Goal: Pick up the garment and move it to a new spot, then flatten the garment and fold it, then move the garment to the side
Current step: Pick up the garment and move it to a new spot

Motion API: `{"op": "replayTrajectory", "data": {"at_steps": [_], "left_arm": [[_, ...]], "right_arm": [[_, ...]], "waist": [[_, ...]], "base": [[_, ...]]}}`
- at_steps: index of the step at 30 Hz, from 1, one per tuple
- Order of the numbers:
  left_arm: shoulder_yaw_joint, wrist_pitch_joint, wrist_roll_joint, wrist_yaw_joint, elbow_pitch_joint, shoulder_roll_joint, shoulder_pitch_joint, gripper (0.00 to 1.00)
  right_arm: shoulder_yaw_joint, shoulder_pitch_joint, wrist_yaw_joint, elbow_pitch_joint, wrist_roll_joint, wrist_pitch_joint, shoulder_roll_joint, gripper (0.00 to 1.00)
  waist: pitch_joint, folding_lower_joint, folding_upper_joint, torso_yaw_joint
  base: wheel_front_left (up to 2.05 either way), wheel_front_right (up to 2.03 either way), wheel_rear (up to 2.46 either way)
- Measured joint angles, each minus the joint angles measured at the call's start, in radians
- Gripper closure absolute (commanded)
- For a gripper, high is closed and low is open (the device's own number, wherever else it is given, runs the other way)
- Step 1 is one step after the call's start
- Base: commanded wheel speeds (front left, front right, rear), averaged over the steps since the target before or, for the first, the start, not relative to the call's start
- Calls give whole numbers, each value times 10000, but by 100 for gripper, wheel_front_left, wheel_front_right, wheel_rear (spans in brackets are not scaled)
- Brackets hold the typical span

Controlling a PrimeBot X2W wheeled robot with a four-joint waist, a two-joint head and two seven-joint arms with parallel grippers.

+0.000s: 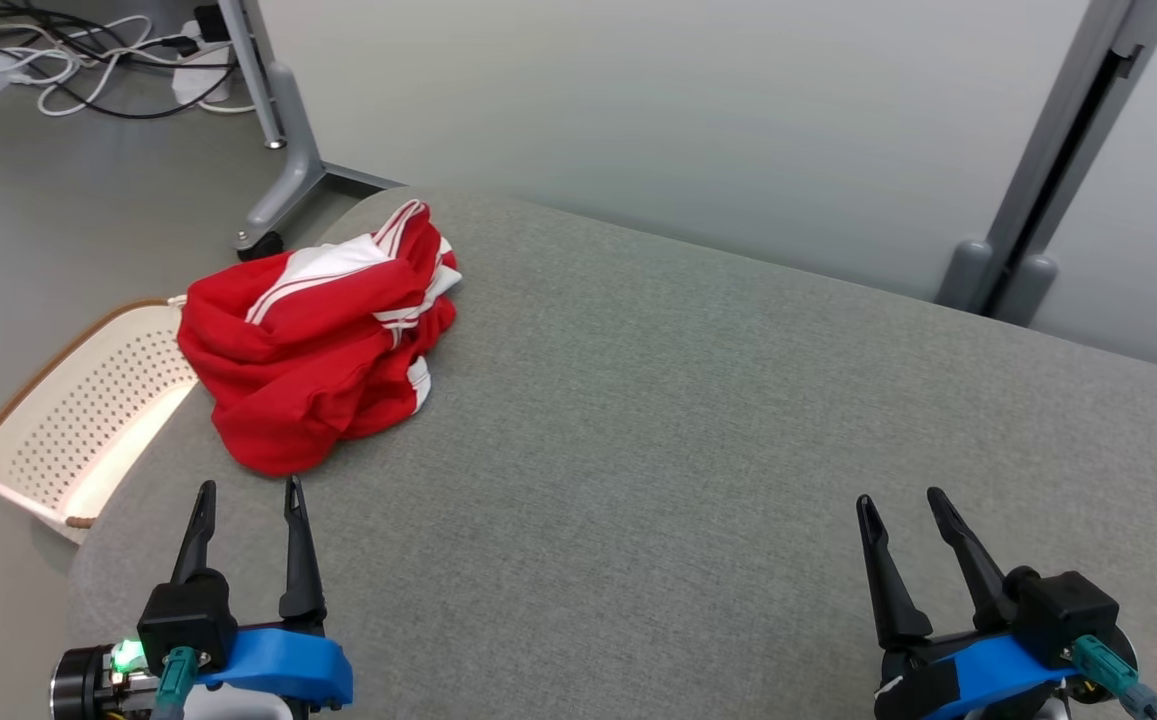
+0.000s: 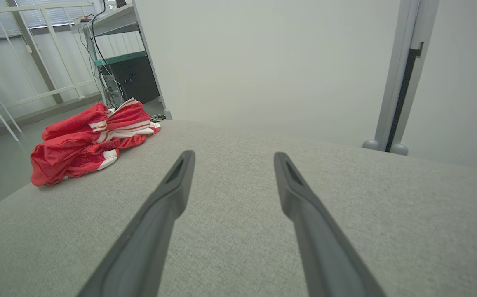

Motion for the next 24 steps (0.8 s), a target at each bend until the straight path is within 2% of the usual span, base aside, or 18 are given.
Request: {"op": "replayTrajectory", "data": {"at_steps": [11,24], "left_arm": [[107,0,4,-23,-12,42,112,0],[380,0,-123,-90,186,84,-133,0]], "right_arm": [[79,-2,0,59,38,0,0,0],[255,-132,0,42,-104,0,-2,0]], "waist": [[8,0,0,393],[279,0,0,-30]], "base": [[0,0,0],[0,0,0]]}}
